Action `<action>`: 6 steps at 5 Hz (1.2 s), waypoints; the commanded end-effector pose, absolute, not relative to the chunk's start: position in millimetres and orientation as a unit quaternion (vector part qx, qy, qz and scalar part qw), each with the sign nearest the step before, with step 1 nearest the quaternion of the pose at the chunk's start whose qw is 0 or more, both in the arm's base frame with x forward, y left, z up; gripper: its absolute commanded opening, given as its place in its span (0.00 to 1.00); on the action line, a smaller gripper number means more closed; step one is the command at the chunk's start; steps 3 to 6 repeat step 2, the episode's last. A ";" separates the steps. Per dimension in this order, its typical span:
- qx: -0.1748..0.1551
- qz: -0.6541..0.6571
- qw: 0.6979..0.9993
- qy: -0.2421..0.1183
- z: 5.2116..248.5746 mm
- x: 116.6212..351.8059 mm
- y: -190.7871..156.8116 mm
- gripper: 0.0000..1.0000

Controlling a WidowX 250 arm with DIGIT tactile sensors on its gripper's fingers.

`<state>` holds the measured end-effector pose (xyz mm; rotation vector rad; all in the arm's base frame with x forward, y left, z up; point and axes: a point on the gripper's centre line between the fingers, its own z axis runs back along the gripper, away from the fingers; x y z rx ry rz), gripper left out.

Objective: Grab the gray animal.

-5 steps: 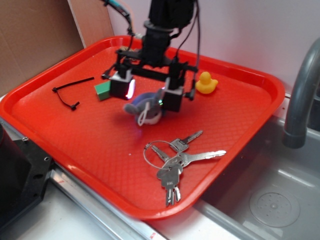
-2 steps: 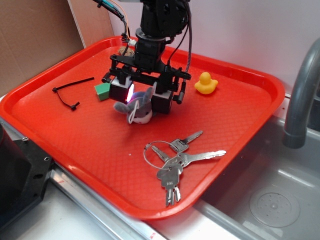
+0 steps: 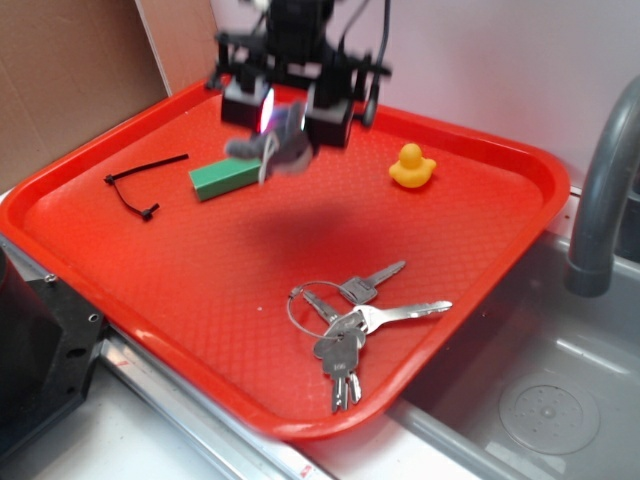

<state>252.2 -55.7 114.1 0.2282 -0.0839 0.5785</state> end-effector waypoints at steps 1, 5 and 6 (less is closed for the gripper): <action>0.015 0.200 0.966 -0.162 229.1 240.4 -64.6 0.00; 0.007 0.192 0.968 -0.162 279.0 234.0 -65.2 0.00; 0.007 0.192 0.968 -0.162 279.0 234.0 -65.2 0.00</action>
